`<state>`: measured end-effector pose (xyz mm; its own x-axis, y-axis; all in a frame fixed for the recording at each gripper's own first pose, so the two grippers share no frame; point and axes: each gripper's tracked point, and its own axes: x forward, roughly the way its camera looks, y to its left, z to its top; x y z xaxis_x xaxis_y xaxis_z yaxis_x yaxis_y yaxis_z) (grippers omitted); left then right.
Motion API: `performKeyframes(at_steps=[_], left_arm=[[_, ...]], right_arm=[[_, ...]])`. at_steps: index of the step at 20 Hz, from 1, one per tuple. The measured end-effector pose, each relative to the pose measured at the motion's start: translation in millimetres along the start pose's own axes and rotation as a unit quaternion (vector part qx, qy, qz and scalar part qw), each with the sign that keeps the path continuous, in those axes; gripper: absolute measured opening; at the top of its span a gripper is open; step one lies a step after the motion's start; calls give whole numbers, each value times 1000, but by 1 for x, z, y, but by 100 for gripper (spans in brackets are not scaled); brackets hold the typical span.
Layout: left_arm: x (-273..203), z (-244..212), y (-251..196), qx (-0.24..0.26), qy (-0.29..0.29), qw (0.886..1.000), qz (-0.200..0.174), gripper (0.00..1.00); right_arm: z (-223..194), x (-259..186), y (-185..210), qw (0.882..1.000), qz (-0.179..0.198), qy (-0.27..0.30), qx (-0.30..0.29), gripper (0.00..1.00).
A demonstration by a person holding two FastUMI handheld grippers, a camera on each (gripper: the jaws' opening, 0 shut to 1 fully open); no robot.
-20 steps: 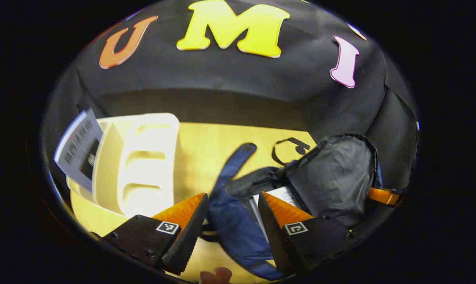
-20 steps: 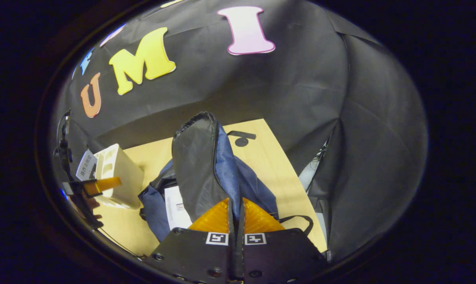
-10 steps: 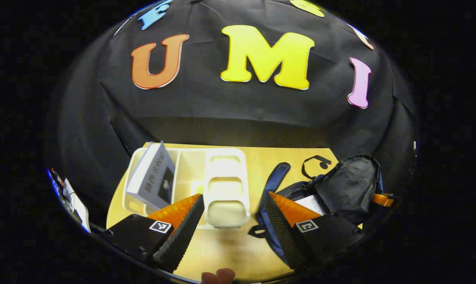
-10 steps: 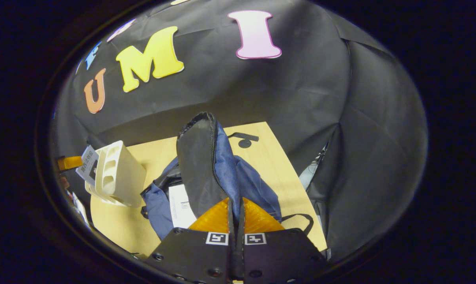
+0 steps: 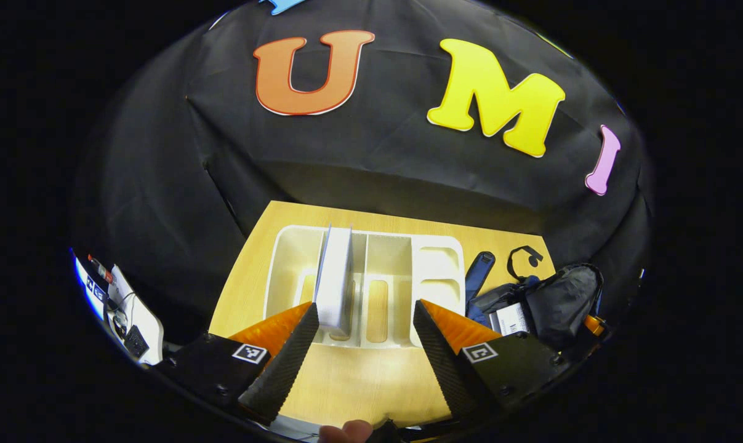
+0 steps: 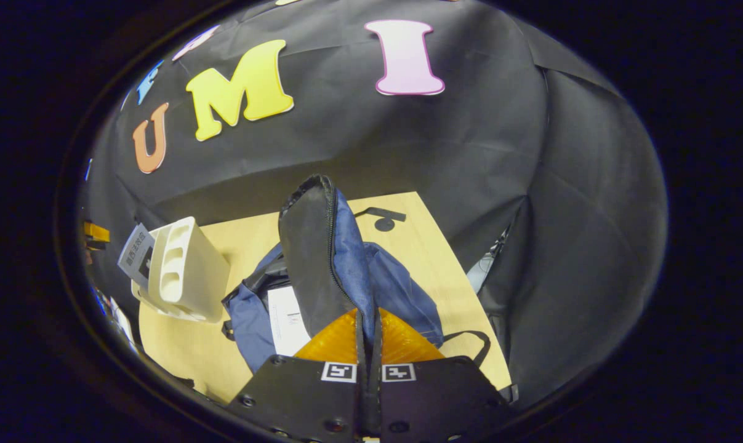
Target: Open the schoolbag, grab two books from the bookshelf and put them into the schoolbag.
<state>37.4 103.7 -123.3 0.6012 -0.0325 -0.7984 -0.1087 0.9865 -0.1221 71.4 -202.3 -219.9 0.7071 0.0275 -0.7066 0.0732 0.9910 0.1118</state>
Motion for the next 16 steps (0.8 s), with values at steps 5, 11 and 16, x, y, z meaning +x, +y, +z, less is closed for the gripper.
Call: performKeyframes(at_steps=[5, 11, 16], left_arm=[[26, 10, 25, 13, 45, 999, -6, 99], [71, -8, 28, 3, 119, 992, -29, 99], [104, -25, 34, -16, 178, 983, -38, 100]], right_arm=[[-1, -2, 2, 1000, -10, 2, 1, 0], [-5, 0, 2, 1000, -25, 9, 9, 1], [-5, 3, 1, 999, -35, 13, 13, 0]])
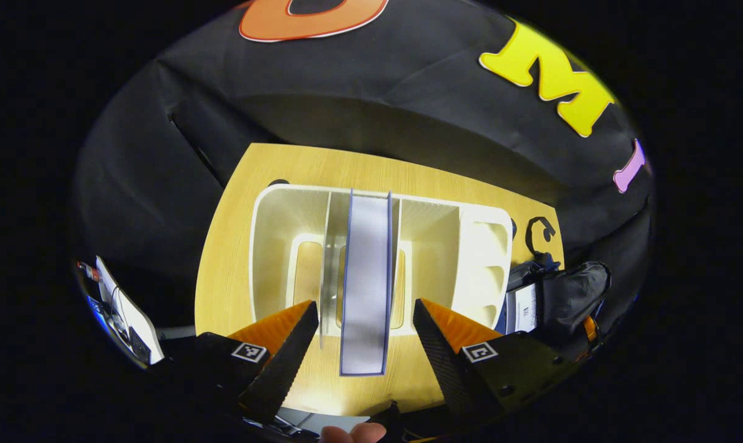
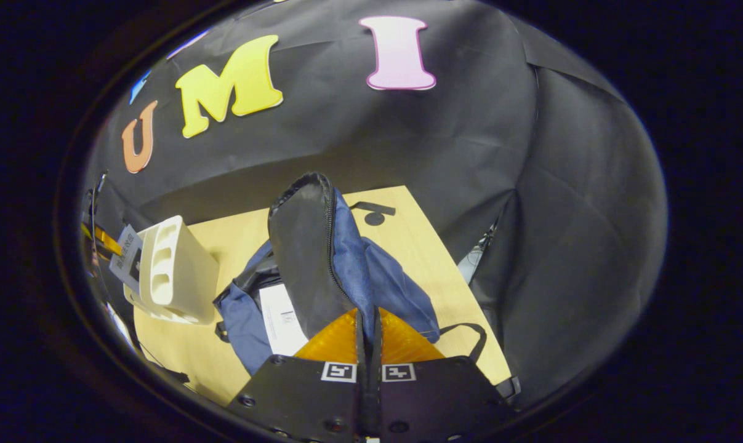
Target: Open the schoolbag, grab two books from the bookshelf and put them into the schoolbag.
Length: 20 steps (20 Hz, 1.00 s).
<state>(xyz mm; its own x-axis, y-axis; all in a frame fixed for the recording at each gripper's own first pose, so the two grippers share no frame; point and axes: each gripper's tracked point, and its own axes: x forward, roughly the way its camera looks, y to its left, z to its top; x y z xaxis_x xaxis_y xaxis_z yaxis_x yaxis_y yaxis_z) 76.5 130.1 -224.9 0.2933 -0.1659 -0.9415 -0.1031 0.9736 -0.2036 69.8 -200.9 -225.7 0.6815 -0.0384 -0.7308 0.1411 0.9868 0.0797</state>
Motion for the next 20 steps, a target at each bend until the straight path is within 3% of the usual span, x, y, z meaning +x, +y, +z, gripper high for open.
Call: performKeyframes(at_steps=[9, 17, 20], left_arm=[[31, -3, 11, 41, 66, 997, 26, 98], [43, -13, 9, 47, 117, 991, 40, 80], [47, -19, 13, 32, 134, 989, 49, 67]], right_arm=[[-1, 7, -1, 1000, -9, 10, 1, 0], [-1, 10, -4, 1000, -8, 11, 6, 0], [-2, 12, -6, 1000, -6, 10, 7, 0]])
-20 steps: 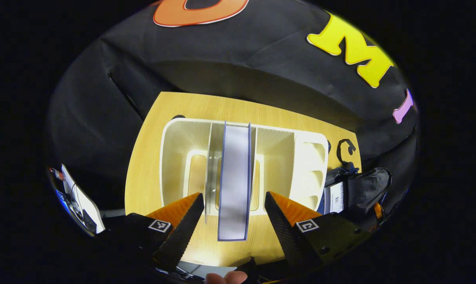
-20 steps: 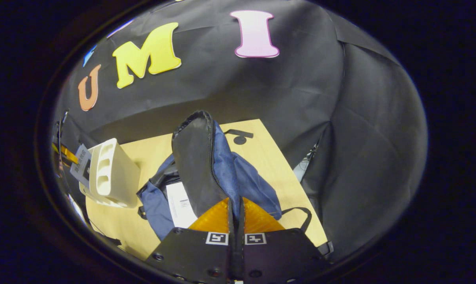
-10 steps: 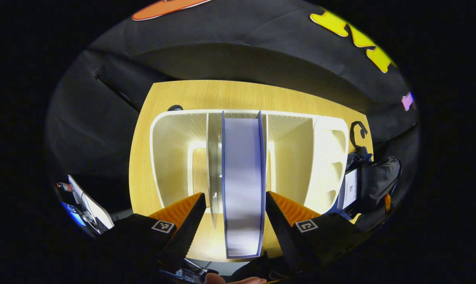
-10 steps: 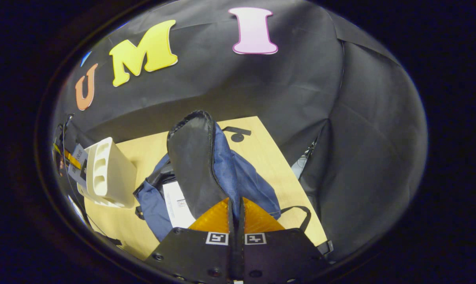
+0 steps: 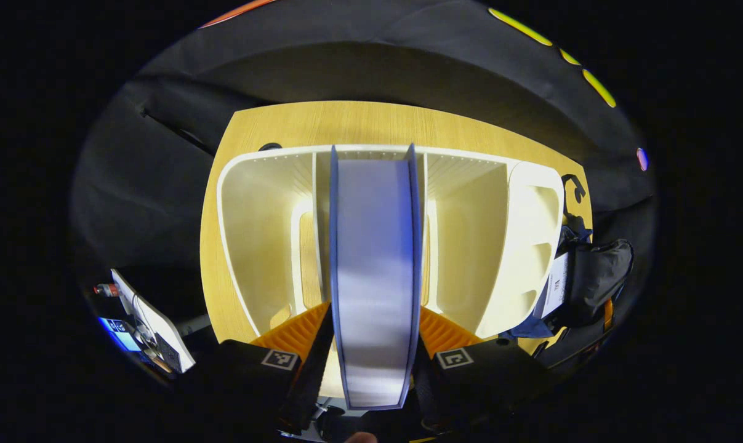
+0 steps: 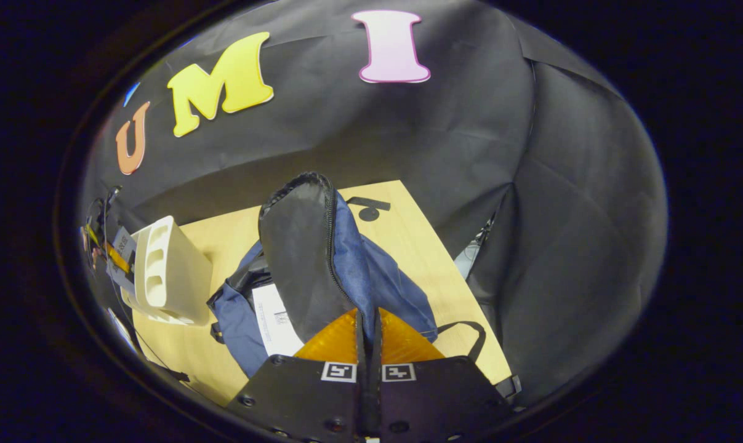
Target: Open the schoolbag, grab two books from the bookshelf and put them into the schoolbag.
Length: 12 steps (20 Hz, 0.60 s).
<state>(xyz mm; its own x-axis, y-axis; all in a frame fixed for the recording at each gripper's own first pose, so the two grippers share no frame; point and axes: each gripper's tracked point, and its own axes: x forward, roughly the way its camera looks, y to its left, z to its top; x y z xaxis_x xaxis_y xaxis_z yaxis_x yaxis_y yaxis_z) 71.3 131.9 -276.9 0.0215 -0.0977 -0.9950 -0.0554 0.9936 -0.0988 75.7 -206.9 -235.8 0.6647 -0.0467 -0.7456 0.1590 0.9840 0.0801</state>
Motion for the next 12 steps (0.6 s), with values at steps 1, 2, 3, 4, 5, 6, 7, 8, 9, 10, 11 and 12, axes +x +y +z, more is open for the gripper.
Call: performKeyframes(at_steps=[1, 2, 3, 4, 5, 6, 7, 8, 9, 10, 11, 12], left_arm=[[1, -3, 1, -8, 6, 1000, 1, 68], [2, -7, 2, -18, 15, 1000, 2, 55], [2, -8, 3, -25, 19, 1000, 2, 51], [3, -10, 5, -28, 23, 999, 0, 49], [2, -13, 5, -31, 23, 999, -1, 49], [1, -15, 6, -37, 23, 999, -4, 48], [-1, -17, 6, -40, 23, 999, -5, 48], [-3, -17, 7, -41, 21, 999, -7, 47], [-7, -19, 7, -44, 17, 999, -6, 47], [-12, -20, 8, -43, 12, 999, -6, 47], [-17, -23, 9, -41, 7, 999, -6, 47], [-24, -26, 9, -40, 1, 999, -7, 47]], right_arm=[[0, 0, 1, 1000, 1, 0, 0, 0], [-1, 1, 1, 1000, 2, 1, 1, 1], [0, 0, 1, 1000, 3, -1, 1, 0], [0, -1, 1, 1000, 4, -2, 0, 0], [-1, -1, 0, 1000, 4, -3, -2, 0], [-1, -1, 1, 1000, 5, -3, -2, 0], [-1, -1, 2, 1000, 7, -3, -2, 0], [-2, -1, 1, 1000, 8, -4, -3, 0], [-2, -1, 2, 1000, 9, -4, -3, 0], [-1, -1, 2, 1000, 10, -5, -4, 0], [-2, -1, 3, 1000, 11, -5, -4, 1], [-2, -2, 3, 1000, 12, -6, -5, 0]])
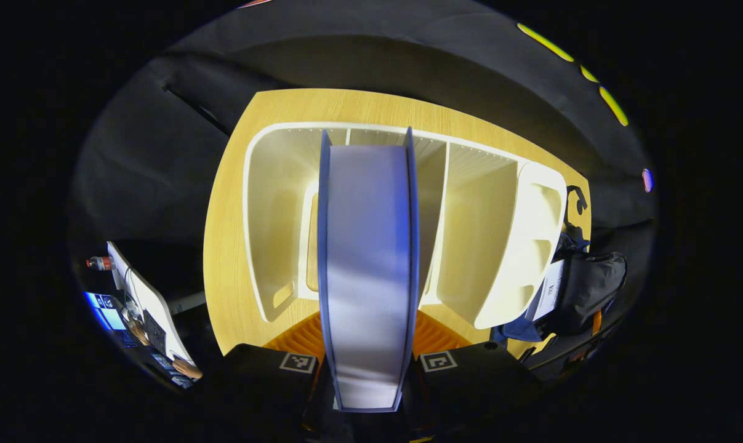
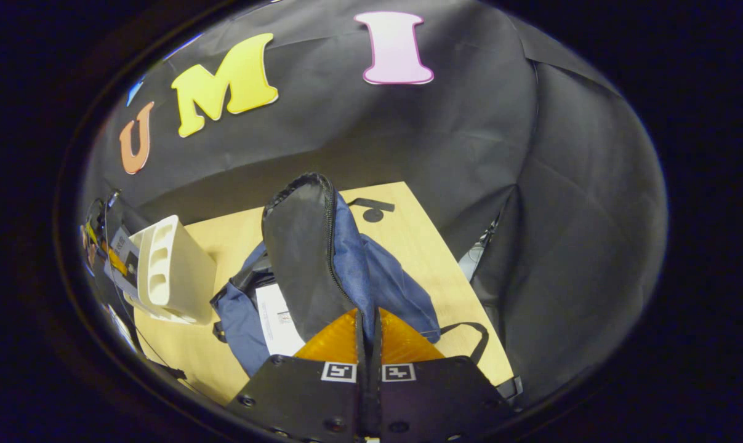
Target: Open the schoolbag, grab two books from the bookshelf and put them into the schoolbag.
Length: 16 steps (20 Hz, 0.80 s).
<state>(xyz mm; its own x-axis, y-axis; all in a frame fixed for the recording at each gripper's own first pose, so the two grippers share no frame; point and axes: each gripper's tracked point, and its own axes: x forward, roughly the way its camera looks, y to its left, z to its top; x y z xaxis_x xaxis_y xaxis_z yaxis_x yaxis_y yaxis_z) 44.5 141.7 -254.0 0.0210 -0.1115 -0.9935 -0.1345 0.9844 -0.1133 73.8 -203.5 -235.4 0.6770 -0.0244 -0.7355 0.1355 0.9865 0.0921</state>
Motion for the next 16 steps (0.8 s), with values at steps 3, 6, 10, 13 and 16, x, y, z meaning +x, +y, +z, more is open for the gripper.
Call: performKeyframes(at_steps=[3, 6, 10, 13, 16], left_arm=[[-22, -11, -1, 7, -18, 1000, -13, 47], [-48, -25, -1, 16, -38, 999, -26, 46], [-92, -41, 5, 6, -71, 997, -40, 42], [-130, -55, 7, -15, -99, 993, -66, 42], [-167, -63, 1, -19, -135, 986, -93, 46]], right_arm=[[-1, 0, 1, 1000, 4, -2, -2, 1], [-2, -2, 3, 1000, 11, -5, -6, 4], [-4, -5, 8, 1000, 22, -8, -15, 0], [-5, -7, 9, 999, 28, -10, -18, 4], [-5, -10, 9, 999, 34, -12, -19, 1]])
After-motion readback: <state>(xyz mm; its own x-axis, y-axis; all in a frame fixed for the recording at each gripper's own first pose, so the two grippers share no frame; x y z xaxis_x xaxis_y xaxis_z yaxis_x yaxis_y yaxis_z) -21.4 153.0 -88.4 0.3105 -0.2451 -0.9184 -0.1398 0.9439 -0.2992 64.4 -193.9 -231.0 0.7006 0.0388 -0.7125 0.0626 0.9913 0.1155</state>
